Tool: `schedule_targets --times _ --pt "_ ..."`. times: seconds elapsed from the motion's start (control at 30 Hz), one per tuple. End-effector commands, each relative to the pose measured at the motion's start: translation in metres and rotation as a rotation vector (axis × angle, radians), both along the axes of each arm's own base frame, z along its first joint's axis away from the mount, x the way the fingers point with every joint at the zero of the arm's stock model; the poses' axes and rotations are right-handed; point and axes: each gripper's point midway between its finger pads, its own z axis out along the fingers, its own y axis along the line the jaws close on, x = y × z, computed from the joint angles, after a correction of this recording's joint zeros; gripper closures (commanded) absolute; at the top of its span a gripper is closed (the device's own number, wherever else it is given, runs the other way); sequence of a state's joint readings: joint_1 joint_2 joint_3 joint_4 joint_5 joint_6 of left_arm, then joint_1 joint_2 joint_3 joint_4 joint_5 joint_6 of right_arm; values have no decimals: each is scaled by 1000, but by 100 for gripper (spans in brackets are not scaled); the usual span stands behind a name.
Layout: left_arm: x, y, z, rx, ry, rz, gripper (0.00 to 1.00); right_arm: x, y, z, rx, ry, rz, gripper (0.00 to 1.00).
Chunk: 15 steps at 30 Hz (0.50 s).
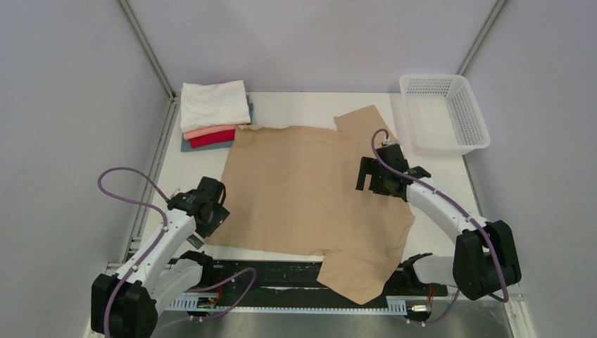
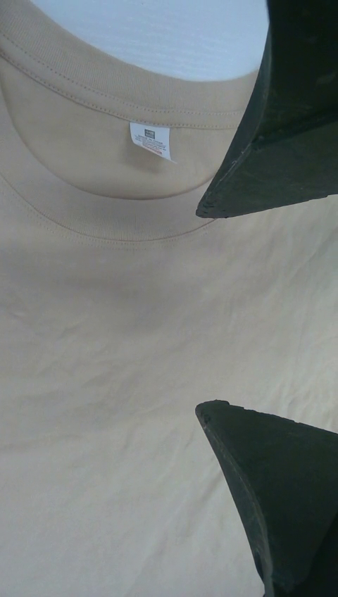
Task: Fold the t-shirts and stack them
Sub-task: Grab the side of the flattened tshirt closest away from the robot with both arms
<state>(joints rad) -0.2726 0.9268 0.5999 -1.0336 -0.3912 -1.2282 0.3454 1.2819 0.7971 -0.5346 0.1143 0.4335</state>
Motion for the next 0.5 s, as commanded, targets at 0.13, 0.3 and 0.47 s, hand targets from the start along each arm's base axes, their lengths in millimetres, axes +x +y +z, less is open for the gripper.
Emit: schedule_targets --times 0.13,0.3,0.47 --pt "-37 -3 -29 -82 25 163 13 2 -2 -5 -25 18 6 0" --pt "-25 -3 -39 -86 -21 187 36 3 2 -1 -9 7 19 0" --pt "-18 -3 -44 -69 -11 179 52 2 4 1 0 0 31 0"
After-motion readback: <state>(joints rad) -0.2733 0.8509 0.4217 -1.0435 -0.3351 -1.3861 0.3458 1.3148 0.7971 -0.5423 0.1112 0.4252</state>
